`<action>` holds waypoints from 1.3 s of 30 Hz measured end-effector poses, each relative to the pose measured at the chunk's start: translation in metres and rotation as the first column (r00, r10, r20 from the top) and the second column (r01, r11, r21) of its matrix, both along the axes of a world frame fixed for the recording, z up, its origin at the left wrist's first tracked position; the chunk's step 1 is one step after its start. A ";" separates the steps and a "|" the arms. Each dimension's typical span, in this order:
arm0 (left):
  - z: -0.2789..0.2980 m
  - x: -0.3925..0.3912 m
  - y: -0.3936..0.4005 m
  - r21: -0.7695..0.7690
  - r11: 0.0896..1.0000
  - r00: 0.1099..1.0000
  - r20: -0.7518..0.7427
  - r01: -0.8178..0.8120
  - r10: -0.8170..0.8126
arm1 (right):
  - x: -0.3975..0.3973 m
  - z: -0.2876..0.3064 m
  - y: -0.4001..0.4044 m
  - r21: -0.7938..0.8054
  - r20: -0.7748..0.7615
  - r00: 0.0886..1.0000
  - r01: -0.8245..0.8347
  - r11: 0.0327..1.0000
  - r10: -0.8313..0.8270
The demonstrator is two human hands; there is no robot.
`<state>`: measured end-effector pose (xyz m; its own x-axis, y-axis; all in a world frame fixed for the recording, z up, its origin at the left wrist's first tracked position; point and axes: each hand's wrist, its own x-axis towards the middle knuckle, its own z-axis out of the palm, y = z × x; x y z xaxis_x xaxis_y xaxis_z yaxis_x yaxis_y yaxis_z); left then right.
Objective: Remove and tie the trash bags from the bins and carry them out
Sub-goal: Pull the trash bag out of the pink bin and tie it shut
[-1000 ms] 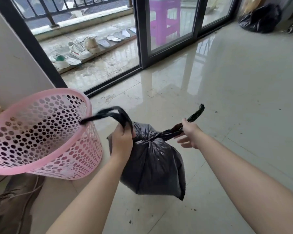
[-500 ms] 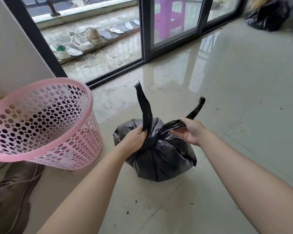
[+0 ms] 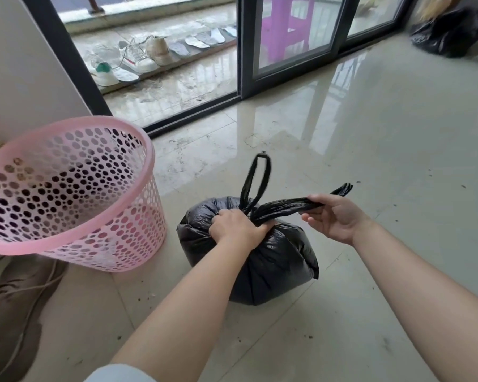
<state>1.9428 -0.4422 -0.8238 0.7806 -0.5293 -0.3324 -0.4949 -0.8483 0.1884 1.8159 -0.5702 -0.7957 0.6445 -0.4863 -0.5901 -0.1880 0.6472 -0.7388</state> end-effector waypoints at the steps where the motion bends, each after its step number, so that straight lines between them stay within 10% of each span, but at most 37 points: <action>1: -0.001 0.001 -0.002 0.017 1.000 1.000 0.008 -0.002 0.001 | -0.001 -0.001 -0.002 -0.002 0.022 1.000 -0.012 1.000 0.012; 12: 0.009 0.008 0.003 -0.167 0.986 0.997 0.081 0.000 0.014 | -0.005 0.003 -0.002 -0.042 0.184 0.983 0.009 0.999 -0.002; 16: 0.023 0.013 0.001 -0.428 0.899 0.994 -0.097 -0.091 0.055 | 0.009 0.003 0.004 -0.291 -0.038 0.999 0.016 0.957 -0.028; 24: 0.029 0.017 -0.002 -0.447 0.894 0.934 -0.315 0.011 -0.169 | 0.039 0.026 0.011 -0.293 0.073 0.997 0.019 0.956 0.003; 27: 0.029 0.017 0.002 -0.530 0.811 0.780 -0.605 -0.247 -0.158 | 0.039 0.029 0.007 -0.056 0.129 0.970 0.214 0.975 -0.205; 33: 0.030 0.017 0.016 -0.391 0.651 0.157 -0.908 -0.651 -0.388 | 0.035 0.042 0.007 0.303 0.119 0.893 0.383 0.873 -0.433; 39: 0.025 0.009 0.015 -0.352 0.710 0.100 -0.923 -0.610 -0.371 | 0.043 0.068 0.014 0.341 0.134 0.884 0.383 0.859 -0.447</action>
<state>1.9518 -0.4277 -0.7987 0.1395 -0.8646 -0.4826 0.6158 -0.3059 0.7261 1.8593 -0.5563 -0.7272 0.5417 -0.5586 -0.6281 0.2793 0.8244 -0.4923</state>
